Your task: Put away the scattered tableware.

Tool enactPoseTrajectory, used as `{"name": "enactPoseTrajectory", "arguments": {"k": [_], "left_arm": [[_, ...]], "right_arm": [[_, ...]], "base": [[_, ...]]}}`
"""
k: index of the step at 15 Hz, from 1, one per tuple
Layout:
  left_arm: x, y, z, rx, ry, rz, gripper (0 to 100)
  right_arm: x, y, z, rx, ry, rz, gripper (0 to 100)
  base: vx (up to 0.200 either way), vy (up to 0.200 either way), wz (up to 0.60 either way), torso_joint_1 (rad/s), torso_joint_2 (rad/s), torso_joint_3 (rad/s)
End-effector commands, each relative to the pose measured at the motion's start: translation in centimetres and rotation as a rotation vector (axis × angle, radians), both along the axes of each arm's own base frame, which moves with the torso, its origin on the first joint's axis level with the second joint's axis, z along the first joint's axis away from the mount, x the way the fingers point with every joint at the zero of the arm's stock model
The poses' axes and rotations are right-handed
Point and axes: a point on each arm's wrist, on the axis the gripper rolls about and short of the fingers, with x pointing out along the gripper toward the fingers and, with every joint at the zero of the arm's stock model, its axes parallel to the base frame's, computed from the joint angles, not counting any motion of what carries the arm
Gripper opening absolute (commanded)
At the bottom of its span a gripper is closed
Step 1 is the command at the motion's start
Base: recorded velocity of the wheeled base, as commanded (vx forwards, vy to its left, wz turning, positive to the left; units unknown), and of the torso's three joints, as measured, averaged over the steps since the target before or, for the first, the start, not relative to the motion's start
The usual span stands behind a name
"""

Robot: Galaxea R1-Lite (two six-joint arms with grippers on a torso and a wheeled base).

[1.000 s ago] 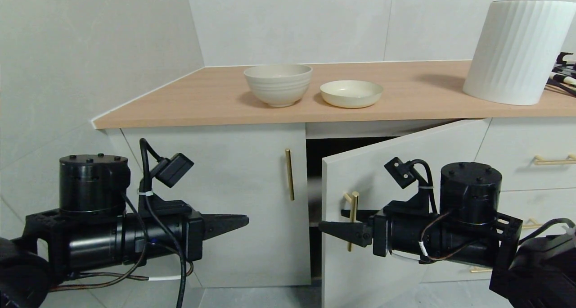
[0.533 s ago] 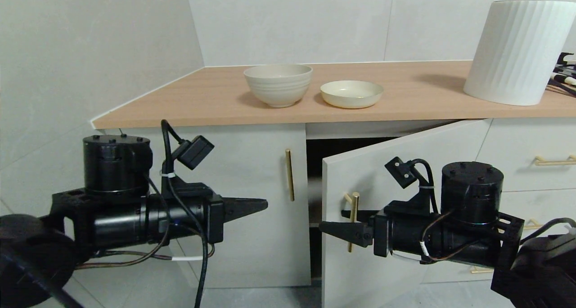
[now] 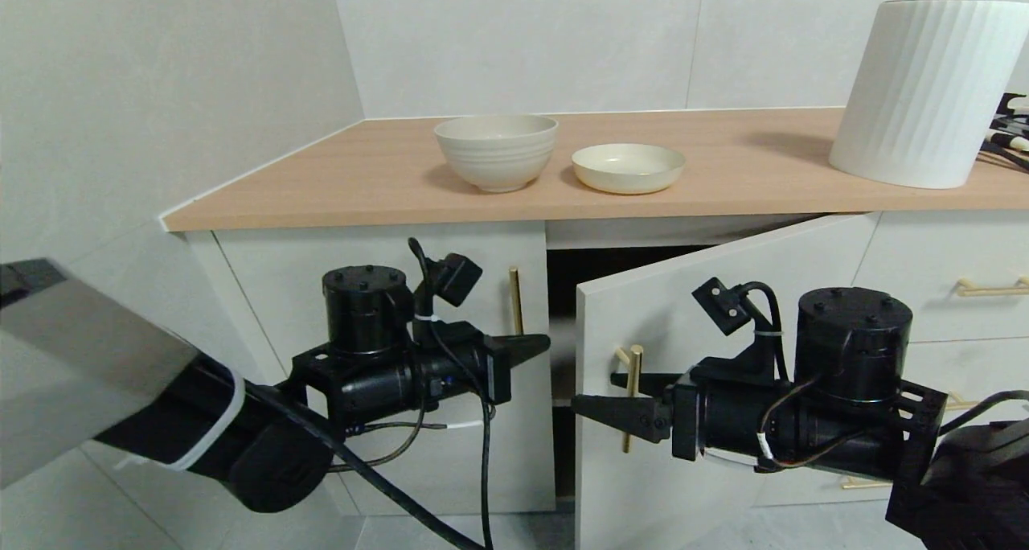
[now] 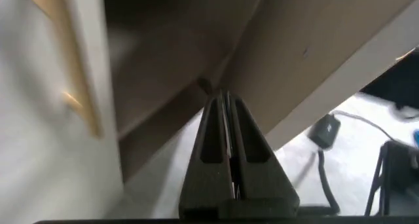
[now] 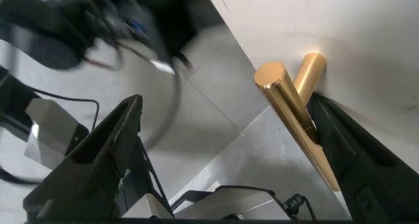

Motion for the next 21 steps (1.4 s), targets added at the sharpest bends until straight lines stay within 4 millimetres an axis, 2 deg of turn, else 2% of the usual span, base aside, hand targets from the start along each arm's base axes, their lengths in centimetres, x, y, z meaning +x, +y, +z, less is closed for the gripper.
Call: {"name": "enactPoseTrajectory", "arguments": {"k": [1, 5, 11, 13, 16, 19, 21], "left_arm": [[0.4, -1.0, -2.8, 0.035, 0.061, -0.015, 0], [1.6, -2.3, -3.3, -0.059, -0.006, -0.012, 0], [1.3, -3.9, -3.0, -0.147, -0.059, -0.058, 0], [1.0, -5.0, -2.7, -0.155, -0.071, -0.075, 0], [1.7, -5.6, -1.7, -0.164, -0.084, -0.079, 0], [2.0, -5.5, -1.7, -0.158, -0.083, -0.075, 0], [2.0, -5.5, -1.5, -0.16, -0.089, -0.075, 0]], "right_arm": [[0.0, 0.0, 0.1, 0.0, -0.002, -0.002, 100], [0.0, 0.0, 0.0, -0.001, -0.001, -0.002, 100], [-0.2, -0.4, -0.2, -0.008, 0.003, -0.009, 100], [-0.3, -0.5, -0.4, -0.016, 0.009, -0.009, 100], [-0.3, -0.8, -0.8, -0.045, -0.019, -0.029, 100], [-1.1, -2.3, -1.2, -0.099, -0.039, -0.149, 100], [-1.9, -3.5, -0.5, -0.09, -0.054, -0.191, 100]], "base": [[0.0, 0.0, 0.0, 0.0, 0.0, 0.0], [0.0, 0.0, 0.0, 0.0, 0.0, 0.0], [0.0, 0.0, 0.0, 0.0, 0.0, 0.0], [0.0, 0.0, 0.0, 0.0, 0.0, 0.0], [0.0, 0.0, 0.0, 0.0, 0.0, 0.0], [0.0, 0.0, 0.0, 0.0, 0.0, 0.0], [0.0, 0.0, 0.0, 0.0, 0.0, 0.0]]}}
